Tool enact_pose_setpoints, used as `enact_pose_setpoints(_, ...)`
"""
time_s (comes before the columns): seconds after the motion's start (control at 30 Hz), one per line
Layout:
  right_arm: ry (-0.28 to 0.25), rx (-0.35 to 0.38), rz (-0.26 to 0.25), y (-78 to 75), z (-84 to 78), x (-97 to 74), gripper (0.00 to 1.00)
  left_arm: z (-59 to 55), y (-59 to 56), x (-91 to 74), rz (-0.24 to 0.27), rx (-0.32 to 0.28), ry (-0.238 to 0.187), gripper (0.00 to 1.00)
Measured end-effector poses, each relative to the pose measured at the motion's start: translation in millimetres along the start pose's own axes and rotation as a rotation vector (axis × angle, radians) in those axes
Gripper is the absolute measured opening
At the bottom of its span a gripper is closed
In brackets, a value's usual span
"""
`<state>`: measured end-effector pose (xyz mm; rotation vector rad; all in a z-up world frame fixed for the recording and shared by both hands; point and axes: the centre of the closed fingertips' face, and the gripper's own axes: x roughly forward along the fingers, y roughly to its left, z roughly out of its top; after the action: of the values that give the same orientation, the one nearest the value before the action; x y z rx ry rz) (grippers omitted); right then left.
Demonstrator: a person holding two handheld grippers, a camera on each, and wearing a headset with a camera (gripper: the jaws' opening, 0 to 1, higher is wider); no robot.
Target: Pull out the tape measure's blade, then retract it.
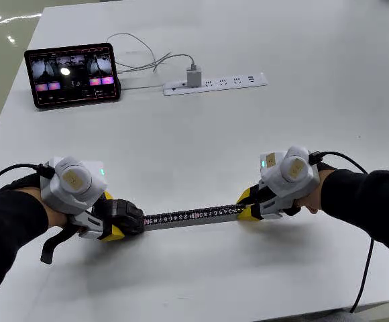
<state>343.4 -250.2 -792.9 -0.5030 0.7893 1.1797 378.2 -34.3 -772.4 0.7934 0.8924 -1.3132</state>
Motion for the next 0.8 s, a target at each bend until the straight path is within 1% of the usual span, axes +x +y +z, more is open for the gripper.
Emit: enact_pose_setpoints(0.8, -0.005, 0.009, 0.002, 0.1, -4.1, -6.0, 0.09, -0.4, -0.1, 0.1, -0.002, 0.001, 0.001, 0.33)
